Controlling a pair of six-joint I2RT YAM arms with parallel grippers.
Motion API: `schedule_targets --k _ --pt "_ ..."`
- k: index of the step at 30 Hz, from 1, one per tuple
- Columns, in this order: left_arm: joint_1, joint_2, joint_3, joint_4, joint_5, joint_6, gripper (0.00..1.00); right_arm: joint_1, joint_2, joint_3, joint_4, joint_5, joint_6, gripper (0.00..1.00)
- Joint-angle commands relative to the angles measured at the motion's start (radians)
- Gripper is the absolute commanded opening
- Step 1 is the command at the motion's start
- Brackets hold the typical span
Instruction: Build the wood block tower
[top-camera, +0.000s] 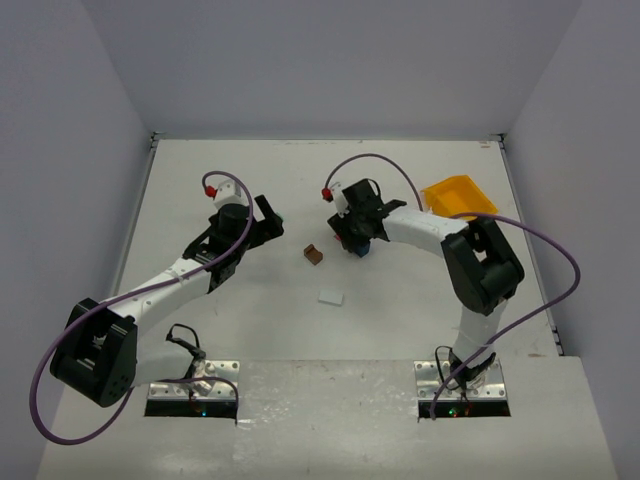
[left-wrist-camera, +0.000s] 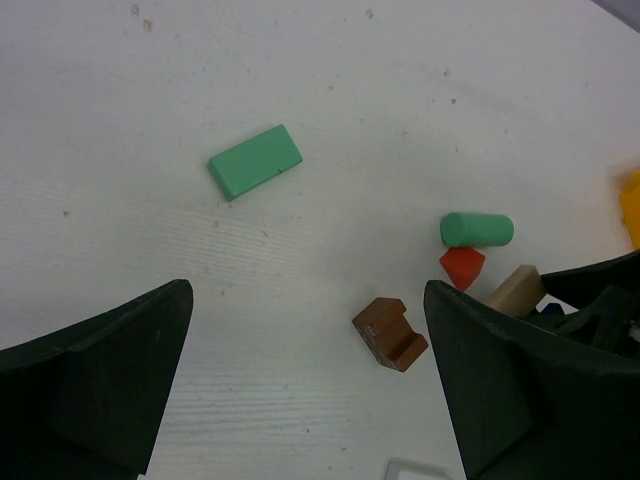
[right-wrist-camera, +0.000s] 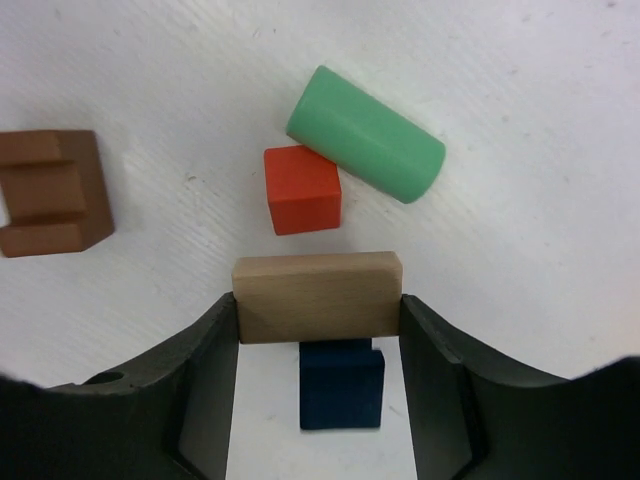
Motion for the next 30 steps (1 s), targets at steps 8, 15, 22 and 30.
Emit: schedule_targets --k 8,15,22,30 --pt "0.009 -0.074 -0.016 0.021 0.011 -0.006 1.0 0.011 -0.335 -0.066 0.02 0.084 0.214 0.27" --pt "0.009 -0.104 -0.023 0.024 -0.01 -0.008 1.0 0.068 -0.589 -0.336 -0.094 0.224 0.536 0.25" --pt "0.009 -0.121 -0.03 0.017 -0.021 -0.01 1.0 0.189 -0.633 -0.466 -0.142 0.207 0.854 0.24" --pt "0.009 -0.162 -0.049 0.014 -0.046 -0.014 1.0 0.301 -0.488 -0.483 -0.084 0.271 1.021 0.25"
